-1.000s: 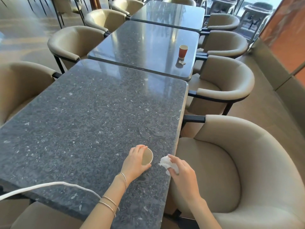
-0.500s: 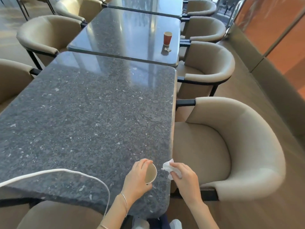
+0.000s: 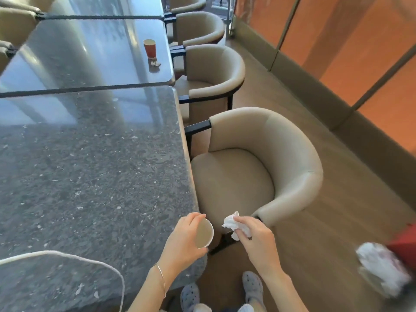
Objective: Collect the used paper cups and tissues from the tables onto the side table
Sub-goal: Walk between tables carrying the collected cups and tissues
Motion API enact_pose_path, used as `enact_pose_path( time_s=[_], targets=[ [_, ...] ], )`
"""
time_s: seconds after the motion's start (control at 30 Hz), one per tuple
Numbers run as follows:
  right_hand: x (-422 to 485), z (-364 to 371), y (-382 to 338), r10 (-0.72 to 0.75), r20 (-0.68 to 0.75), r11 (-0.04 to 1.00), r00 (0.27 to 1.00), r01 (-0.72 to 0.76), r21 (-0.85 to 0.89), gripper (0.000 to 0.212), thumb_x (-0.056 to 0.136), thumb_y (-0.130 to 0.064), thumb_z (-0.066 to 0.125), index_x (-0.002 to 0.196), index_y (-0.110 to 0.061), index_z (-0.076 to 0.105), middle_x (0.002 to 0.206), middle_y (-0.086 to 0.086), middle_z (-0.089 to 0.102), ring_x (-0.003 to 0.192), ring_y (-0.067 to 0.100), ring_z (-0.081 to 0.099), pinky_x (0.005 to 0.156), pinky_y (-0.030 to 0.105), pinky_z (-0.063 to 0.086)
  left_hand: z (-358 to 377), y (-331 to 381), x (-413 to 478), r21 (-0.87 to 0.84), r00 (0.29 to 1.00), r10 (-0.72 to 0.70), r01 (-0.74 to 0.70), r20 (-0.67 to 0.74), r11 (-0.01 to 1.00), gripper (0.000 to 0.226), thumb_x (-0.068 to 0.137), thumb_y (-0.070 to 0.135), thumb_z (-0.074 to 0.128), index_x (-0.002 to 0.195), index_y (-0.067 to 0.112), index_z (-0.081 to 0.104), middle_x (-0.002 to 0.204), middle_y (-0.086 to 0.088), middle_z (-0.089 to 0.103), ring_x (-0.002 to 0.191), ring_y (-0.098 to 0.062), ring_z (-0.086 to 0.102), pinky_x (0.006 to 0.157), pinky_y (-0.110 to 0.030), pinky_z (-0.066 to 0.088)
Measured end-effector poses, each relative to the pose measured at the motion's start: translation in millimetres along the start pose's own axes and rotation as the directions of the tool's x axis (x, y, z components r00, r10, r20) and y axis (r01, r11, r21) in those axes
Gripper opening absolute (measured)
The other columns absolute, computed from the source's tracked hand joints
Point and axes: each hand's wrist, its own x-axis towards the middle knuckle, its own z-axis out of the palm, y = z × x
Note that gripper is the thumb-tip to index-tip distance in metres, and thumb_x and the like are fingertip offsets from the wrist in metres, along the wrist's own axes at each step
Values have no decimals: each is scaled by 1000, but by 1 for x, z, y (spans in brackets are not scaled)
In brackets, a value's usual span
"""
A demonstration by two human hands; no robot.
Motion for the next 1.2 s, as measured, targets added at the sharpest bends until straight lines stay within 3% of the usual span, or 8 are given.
enact_pose_path(
  time_s=[0.2, 0.37, 0.47, 0.63, 0.83, 1.03, 1.1, 1.2],
  targets=[
    [-4, -59, 46, 43, -103, 999, 994, -42, 15, 27, 79, -6, 68, 101, -19, 68, 99, -10, 67, 93, 9, 59, 81, 17, 42, 22, 63, 39, 45, 993, 120, -120, -1, 992, 82, 67, 37, 78, 136, 27, 34, 135, 14, 37, 120, -6, 31, 100, -21, 34],
    [-10, -123, 104, 86, -181, 996, 980, -82, 30, 29, 78, -6, 70, 105, -17, 68, 100, -6, 67, 93, 9, 60, 81, 18, 44, 63, 136, 77, 72, 980, 199, -198, 1, 978, 84, 66, 37, 79, 137, 25, 34, 135, 14, 37, 119, -5, 31, 96, -13, 27],
    [-14, -166, 148, 113, -189, 993, 976, -107, 43, 28, 79, -5, 69, 104, -17, 68, 99, -5, 67, 92, 10, 60, 80, 19, 44, 98, 186, 96, 54, 979, 203, -204, 28, 977, 85, 67, 37, 78, 138, 23, 33, 135, 13, 35, 119, -5, 30, 94, -11, 25],
    [-12, -235, 214, 104, -235, 994, 966, -98, 37, 30, 76, -2, 70, 100, -20, 68, 92, -15, 64, 86, 8, 60, 76, 19, 46, 152, 259, 125, 39, 975, 209, -213, 72, 976, 85, 69, 38, 76, 139, 23, 31, 136, 10, 35, 119, -8, 31, 98, -23, 32],
    [-2, -316, 280, 65, -245, 997, 967, -71, -15, 32, 76, -2, 70, 102, -20, 68, 95, -9, 68, 87, 8, 61, 75, 20, 46, 194, 341, 161, 34, 971, 225, -228, 82, 973, 83, 69, 37, 76, 139, 21, 33, 136, 9, 37, 119, -9, 33, 92, -16, 28],
    [23, -349, 321, 65, -333, 997, 941, -74, -15, 36, 73, 0, 71, 101, -22, 67, 91, -13, 66, 83, 8, 60, 74, 16, 43, 209, 381, 201, 89, 962, 261, -268, 80, 959, 82, 71, 36, 74, 140, 20, 31, 136, 8, 36, 118, -12, 33, 92, -19, 32],
    [33, -352, 332, 75, -319, 997, 945, -81, -5, 37, 72, 0, 71, 100, -22, 67, 91, -15, 65, 84, 6, 59, 75, 12, 41, 215, 385, 216, 104, 963, 253, -262, 93, 959, 82, 72, 36, 74, 140, 20, 31, 136, 8, 36, 118, -12, 32, 93, -19, 31],
    [52, -356, 352, 79, -282, 997, 956, -83, 0, 36, 73, 0, 72, 101, -22, 67, 94, -12, 67, 87, 8, 62, 77, 16, 43, 227, 390, 243, 112, 967, 224, -238, 121, 965, 83, 73, 38, 72, 141, 22, 28, 138, 10, 33, 122, -10, 30, 93, -17, 30]
  ],
)
